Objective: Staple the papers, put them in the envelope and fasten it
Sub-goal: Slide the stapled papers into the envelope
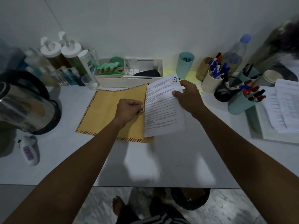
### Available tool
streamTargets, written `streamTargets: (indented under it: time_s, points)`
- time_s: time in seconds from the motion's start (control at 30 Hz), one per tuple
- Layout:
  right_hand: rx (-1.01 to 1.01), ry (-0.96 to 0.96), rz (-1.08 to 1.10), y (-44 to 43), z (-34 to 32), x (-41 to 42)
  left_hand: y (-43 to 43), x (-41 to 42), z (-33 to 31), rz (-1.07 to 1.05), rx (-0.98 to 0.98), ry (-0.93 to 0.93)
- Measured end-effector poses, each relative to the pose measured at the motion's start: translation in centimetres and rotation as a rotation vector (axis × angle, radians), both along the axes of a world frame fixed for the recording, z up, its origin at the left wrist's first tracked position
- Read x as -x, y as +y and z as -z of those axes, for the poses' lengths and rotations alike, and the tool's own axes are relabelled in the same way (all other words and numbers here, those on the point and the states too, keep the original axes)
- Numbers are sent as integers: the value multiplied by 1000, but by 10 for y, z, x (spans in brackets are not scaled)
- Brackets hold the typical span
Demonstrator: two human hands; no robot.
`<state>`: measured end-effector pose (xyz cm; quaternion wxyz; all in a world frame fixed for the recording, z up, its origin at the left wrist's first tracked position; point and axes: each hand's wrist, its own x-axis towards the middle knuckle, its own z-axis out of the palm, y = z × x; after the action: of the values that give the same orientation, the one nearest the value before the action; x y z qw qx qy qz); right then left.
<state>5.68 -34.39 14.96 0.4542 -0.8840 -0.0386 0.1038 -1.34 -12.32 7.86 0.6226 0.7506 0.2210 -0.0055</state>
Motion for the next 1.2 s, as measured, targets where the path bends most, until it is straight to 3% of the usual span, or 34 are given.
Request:
streamTargets:
  time_s: [0.17,0.43,0.7,1.03,1.2]
  points:
    - [9,-99,49,-6,4,0,2,-1,-4,-50,-78,-6]
    - [-63,-147,69,9,24,14,-19,-12,-28,63,-21,-85]
    - [-8,-273,119,14,19,8,-20,-21,-47,61,5,-118]
    - [49,-263,206,26,25,5,-31,-25,-52,47,36,-117]
    - [-101,-59,437,28,19,-3,-28,-26,-55,-18,16,-125]
